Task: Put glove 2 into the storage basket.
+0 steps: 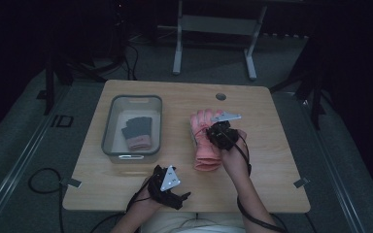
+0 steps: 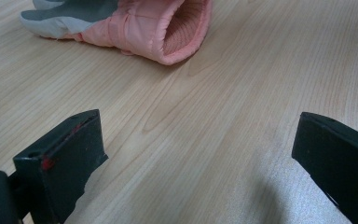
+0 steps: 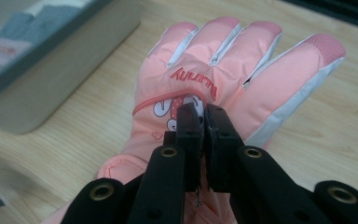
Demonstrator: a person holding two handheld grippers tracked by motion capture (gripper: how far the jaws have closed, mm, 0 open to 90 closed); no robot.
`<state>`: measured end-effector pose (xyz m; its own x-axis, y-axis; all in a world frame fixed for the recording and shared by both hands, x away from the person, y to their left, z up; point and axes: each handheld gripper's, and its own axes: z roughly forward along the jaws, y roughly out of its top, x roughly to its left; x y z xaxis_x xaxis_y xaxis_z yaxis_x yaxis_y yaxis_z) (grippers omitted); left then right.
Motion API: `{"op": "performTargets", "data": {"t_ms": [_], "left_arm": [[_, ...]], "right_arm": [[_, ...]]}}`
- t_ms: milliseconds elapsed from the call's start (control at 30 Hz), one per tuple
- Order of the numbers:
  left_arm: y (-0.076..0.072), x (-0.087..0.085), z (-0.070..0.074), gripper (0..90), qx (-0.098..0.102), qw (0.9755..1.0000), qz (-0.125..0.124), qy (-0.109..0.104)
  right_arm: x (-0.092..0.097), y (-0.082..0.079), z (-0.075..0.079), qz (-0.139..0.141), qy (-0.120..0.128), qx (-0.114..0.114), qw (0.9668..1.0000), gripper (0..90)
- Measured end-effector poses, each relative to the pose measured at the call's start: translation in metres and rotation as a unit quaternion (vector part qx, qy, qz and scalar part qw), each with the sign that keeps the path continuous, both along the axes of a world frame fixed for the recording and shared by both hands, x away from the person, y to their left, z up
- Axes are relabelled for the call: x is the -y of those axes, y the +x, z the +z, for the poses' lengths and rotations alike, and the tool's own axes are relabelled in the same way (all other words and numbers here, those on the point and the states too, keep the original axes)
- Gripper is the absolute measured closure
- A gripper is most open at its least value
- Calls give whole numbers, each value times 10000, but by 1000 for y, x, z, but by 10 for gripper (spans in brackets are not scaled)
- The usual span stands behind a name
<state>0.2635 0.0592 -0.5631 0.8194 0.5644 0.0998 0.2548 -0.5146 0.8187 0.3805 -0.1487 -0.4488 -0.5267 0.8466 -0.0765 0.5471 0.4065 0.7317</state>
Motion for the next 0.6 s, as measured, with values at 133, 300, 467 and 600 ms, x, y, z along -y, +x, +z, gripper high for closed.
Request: {"op": "performTargets", "data": {"t_ms": [133,300,467,600], "left_arm": [[0,0,0,19,-4,10000,-3,20],[0,0,0,19,-14,10000,1,14],[1,-1,0,19,-27,10000,5,14],[2,-1,0,19,-75,10000,43,29]], "right_arm": [[0,7,-18,-132,-211,-200,9995,856],[0,14,-35,-192,-216,-334,9990,849],[-4,17,-44,-184,-170,-370,9990,841],[-5,18,-45,-170,-144,-405,9989,822]]}}
